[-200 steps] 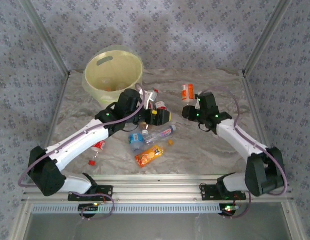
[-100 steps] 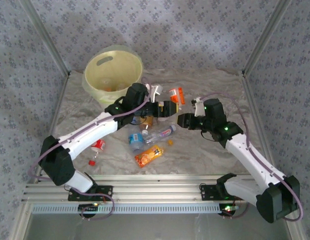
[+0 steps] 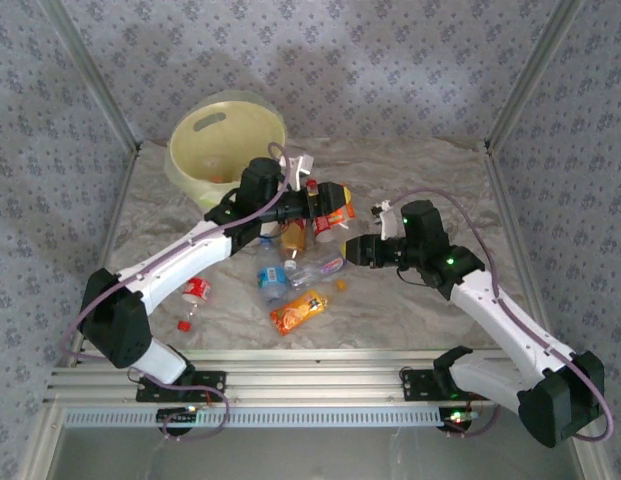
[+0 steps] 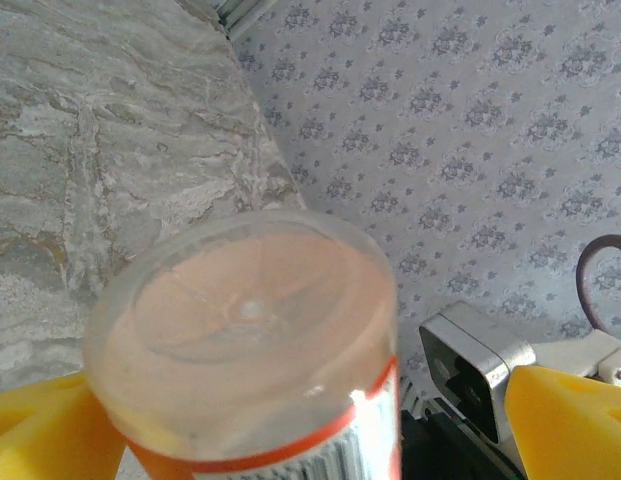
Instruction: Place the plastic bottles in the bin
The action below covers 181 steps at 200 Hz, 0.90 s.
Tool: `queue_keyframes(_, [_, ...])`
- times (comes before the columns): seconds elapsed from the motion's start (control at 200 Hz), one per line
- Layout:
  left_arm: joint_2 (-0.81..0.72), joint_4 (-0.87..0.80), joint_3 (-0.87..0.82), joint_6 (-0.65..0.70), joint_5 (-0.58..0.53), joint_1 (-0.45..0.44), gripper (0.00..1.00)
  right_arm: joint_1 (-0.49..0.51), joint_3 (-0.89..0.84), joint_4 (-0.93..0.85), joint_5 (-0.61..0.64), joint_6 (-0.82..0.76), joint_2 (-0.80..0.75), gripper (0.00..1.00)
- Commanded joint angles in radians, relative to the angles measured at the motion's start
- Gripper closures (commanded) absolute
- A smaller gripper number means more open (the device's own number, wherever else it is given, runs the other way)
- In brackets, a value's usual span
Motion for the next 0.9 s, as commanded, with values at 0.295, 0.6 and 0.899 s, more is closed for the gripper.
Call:
queue_keyframes(0.295, [-0.017,0.072,-0.007,-0.033,0.041,0.003,0.25,0.011,0.02,0.042,-0.043,0.025,0.02,0.56])
queue_keyframes(0.6, [-0.023,0.095,0.0,-0.048,0.074,0.013,0.43,0.017,0.015,0.054,-0.038,0.031,0.024,0.55])
queue_keyframes(0.899, [-0.05,0.01,0.046,0.02,0.081,0.041,0.47,0.02,0.045,0.075,-0.038,0.061,-0.014,0.3])
